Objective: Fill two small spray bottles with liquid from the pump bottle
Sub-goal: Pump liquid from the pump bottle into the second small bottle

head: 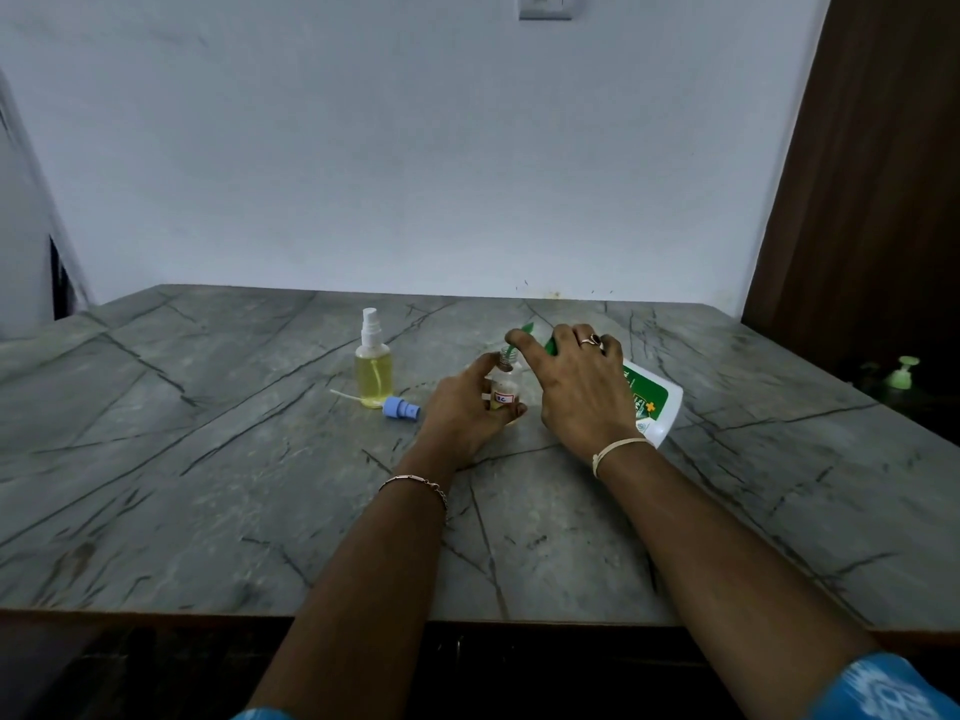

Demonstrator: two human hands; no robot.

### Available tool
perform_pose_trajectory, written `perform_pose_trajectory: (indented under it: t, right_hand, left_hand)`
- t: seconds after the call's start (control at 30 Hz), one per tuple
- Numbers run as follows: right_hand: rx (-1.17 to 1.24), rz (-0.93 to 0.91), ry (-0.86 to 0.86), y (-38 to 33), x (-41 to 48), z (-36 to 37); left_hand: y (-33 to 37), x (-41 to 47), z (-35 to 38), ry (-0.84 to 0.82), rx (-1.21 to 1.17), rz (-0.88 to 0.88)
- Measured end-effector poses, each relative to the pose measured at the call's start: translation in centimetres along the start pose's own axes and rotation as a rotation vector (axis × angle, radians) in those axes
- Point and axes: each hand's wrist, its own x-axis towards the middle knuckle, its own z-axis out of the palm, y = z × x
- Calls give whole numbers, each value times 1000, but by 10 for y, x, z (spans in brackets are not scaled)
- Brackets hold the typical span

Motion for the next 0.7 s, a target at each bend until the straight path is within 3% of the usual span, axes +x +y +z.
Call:
perform_pose_trajectory:
  t: [0.7]
  right_hand:
    - [10, -3, 21, 0, 2, 1]
  left_hand:
    - [0, 0, 1, 2, -2, 0]
